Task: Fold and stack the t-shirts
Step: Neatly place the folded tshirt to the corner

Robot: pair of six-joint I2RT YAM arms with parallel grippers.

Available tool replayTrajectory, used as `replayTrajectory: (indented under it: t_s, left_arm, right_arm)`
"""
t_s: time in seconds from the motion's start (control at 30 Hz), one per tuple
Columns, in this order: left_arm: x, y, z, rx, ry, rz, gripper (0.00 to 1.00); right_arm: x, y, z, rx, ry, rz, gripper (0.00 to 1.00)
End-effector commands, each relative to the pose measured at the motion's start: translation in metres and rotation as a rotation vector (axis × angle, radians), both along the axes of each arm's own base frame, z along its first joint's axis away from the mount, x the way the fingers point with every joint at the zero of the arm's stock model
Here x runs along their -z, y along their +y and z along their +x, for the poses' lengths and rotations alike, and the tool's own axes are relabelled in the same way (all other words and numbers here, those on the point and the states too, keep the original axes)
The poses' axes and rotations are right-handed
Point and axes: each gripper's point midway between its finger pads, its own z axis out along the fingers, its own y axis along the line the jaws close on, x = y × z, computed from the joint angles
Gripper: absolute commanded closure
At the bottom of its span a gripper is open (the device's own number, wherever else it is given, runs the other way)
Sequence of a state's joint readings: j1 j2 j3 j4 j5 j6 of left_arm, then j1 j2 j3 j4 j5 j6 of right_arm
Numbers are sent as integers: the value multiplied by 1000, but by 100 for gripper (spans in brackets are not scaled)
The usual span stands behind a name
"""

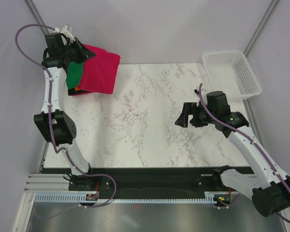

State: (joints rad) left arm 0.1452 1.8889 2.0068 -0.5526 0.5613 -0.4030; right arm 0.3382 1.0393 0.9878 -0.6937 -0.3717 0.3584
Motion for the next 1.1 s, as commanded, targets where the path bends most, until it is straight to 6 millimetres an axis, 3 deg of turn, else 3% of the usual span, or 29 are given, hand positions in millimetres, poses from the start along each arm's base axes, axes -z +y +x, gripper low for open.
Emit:
replayTrajectory:
  t_s: [0.0,0.23,0.43,0.67,0.83,0.9,0.93,1.07]
  left_arm:
    - [-40,4,3,33,-77,-53,98]
    - [-71,16,9,43,-141,-93,98]
    - [-68,35,23,6,-149,-90,98]
    - [-37,62,51,-21,-128,-95,98]
    - [6,95,81,-63,-103,-83,98]
    - [8,111,91,-96,-124,-69,98]
    - [23,120,99,-112,-112,-66,98]
    - [43,155,117,-184,-139,-44,98]
  right_arm:
    - [-6,5,2,-39,-31,16,2]
    - [-4,15,-6,-83,8,64,2]
    - [6,16,-2,-73,22,65,2]
    - [28,15,0,-74,76,32,2]
    - [36,19,5,-70,114,34,2]
    - [32,26,3,-86,130,59,2]
    - [27,29,5,-88,125,67,2]
    - [17,47,5,-128,104,41,2]
